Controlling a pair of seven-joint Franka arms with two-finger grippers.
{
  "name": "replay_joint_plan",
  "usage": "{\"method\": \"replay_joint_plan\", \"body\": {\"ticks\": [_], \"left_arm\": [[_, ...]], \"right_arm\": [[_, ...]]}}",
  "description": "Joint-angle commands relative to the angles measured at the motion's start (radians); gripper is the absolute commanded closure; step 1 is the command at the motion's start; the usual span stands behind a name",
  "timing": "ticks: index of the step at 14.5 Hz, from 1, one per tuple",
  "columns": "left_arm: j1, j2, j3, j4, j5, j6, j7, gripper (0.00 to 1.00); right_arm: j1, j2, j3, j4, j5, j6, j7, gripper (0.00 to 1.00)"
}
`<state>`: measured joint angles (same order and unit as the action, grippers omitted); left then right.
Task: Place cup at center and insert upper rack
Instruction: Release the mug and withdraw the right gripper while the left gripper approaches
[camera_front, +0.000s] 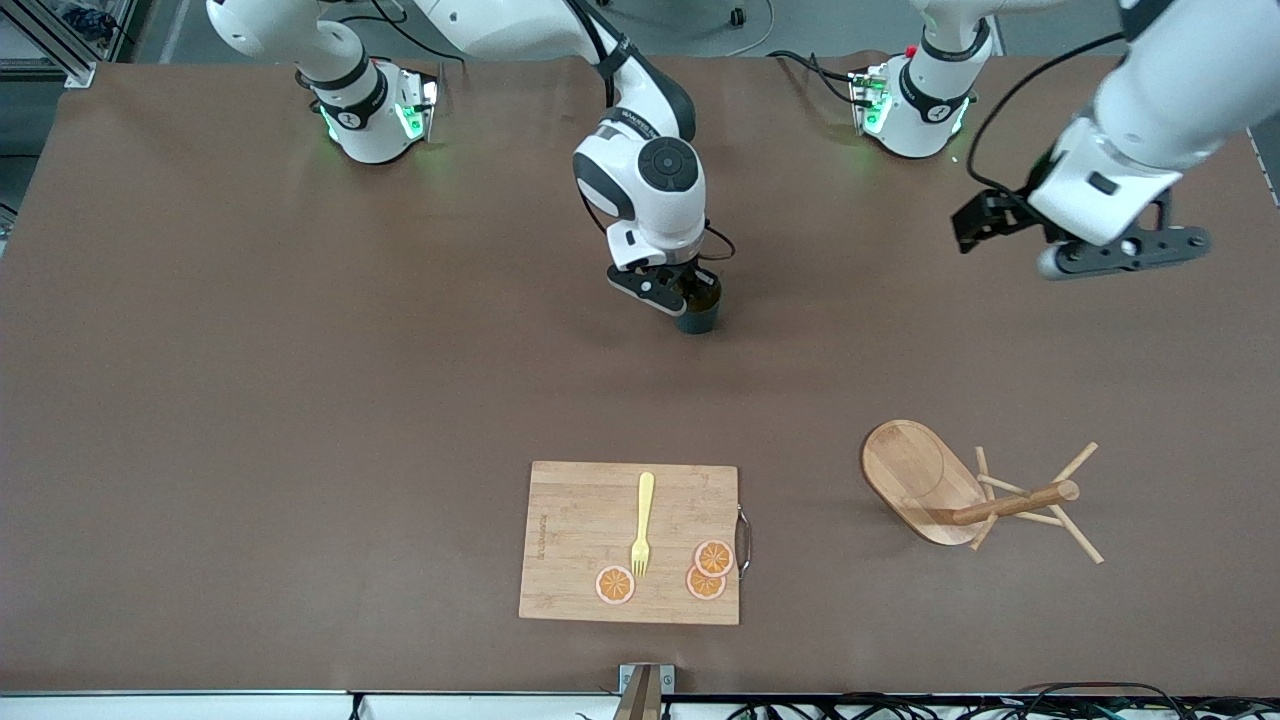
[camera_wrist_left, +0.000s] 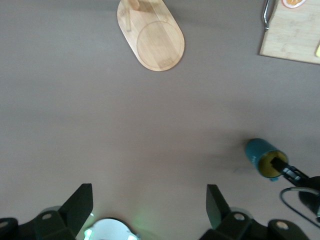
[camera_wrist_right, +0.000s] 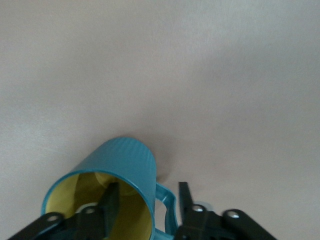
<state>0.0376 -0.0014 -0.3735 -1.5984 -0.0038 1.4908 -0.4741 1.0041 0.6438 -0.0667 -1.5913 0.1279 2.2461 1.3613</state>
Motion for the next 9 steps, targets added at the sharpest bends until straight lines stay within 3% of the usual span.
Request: {"method": "replay_joint_plan", "body": {"ticks": [1, 5, 9], "left_arm": [[0.002, -0.011, -0.105, -0.001, 0.001, -0.007, -0.185, 0.0], [0.001, -0.006, -0.283, -0.066, 0.005, 0.067, -0.472, 0.0], [-0.004, 0.001, -0.413, -0.109, 0.048, 0.153, -0.676, 0.0]], "right_arm": [[-0.045, -0.082, 0.007, 0.028, -0.007, -0.129, -0.112, 0.0], [-0.182, -0.246, 0.01, 0.025, 0.009, -0.308, -0.38, 0.0], [-0.404, -0.355, 0.005, 0.022, 0.009, -0.511, -0.773, 0.0]]}}
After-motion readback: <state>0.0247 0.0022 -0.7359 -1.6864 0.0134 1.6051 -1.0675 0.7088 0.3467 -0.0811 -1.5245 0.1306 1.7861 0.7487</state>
